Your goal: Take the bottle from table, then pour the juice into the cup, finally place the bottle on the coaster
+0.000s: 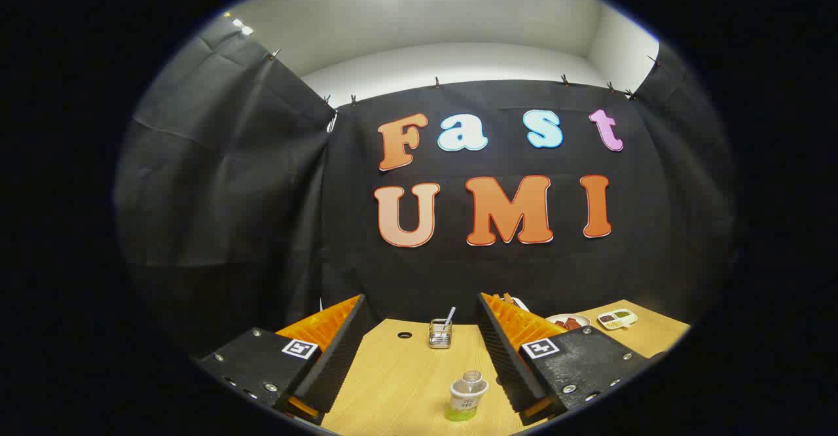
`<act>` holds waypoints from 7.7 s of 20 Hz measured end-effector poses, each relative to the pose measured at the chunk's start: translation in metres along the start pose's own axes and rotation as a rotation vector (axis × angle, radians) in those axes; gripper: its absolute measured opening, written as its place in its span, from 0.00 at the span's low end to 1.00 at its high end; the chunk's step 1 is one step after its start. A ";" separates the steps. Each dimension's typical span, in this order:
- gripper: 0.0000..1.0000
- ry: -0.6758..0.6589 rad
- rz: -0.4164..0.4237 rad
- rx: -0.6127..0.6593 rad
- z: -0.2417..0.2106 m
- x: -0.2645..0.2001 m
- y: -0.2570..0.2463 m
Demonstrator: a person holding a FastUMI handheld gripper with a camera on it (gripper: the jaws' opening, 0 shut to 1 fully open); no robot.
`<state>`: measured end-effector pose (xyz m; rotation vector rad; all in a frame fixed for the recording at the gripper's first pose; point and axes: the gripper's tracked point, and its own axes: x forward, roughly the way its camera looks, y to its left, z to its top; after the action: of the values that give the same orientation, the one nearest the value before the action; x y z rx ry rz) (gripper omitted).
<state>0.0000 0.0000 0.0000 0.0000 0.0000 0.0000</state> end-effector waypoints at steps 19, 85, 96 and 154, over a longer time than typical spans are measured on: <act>0.97 0.001 -0.026 -0.054 0.005 -0.001 0.012; 0.56 0.305 -0.052 0.357 -0.277 0.058 -0.061; 0.56 0.254 -0.132 0.767 -0.266 0.065 -0.104; 0.55 -0.116 -0.289 1.747 -0.256 0.059 -0.187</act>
<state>0.0588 -0.1871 -0.2561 1.7471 -0.1160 -0.2890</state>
